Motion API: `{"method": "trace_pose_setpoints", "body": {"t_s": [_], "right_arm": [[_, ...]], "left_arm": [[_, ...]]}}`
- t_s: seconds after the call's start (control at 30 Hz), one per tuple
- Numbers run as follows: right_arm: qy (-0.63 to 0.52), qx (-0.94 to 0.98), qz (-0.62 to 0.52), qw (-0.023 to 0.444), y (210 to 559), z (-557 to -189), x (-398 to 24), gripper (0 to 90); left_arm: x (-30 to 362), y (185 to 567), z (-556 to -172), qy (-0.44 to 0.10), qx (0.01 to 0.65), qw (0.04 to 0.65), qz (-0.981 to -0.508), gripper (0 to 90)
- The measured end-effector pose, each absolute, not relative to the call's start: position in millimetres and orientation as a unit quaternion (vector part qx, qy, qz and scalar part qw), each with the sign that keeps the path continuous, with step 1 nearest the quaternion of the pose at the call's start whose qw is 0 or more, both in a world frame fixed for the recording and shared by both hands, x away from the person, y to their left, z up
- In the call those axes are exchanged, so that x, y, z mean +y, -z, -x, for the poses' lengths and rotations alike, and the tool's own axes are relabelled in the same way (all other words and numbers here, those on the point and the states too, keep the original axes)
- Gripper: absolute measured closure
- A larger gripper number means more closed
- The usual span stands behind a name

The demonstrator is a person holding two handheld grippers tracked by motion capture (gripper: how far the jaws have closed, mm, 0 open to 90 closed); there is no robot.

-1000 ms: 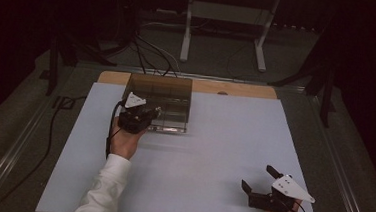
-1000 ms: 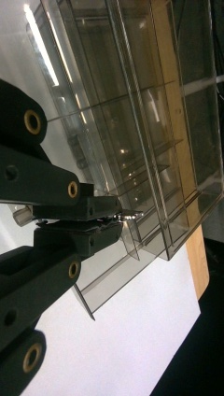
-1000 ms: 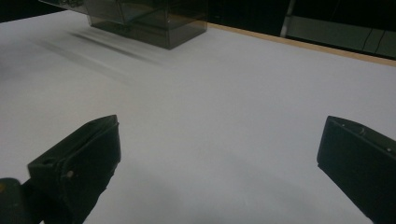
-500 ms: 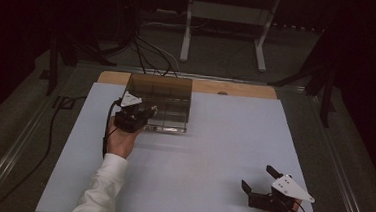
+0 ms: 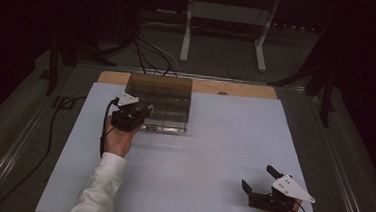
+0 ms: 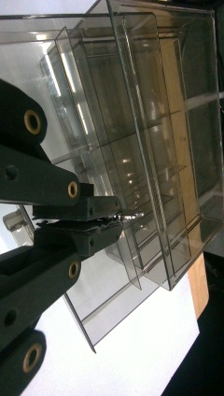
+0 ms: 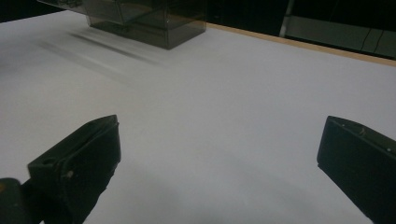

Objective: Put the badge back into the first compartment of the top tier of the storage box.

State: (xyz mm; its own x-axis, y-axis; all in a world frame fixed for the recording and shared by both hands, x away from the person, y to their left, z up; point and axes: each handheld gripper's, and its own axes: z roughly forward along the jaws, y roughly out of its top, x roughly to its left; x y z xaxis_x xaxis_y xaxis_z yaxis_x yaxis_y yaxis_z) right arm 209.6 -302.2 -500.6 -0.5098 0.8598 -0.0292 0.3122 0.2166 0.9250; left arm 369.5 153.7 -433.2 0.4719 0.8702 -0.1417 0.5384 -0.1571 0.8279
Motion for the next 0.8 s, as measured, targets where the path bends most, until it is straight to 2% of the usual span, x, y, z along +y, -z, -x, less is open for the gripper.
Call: {"method": "trace_pose_setpoints", "body": {"t_s": [0.8], "right_arm": [[-0.478,0.725,-0.404,0.287,500.7,-209.7,-302.2,0.0]], "left_arm": [[165.6,435.5,-372.8,-0.195,0.491,0.429,-0.732,88.3]]}}
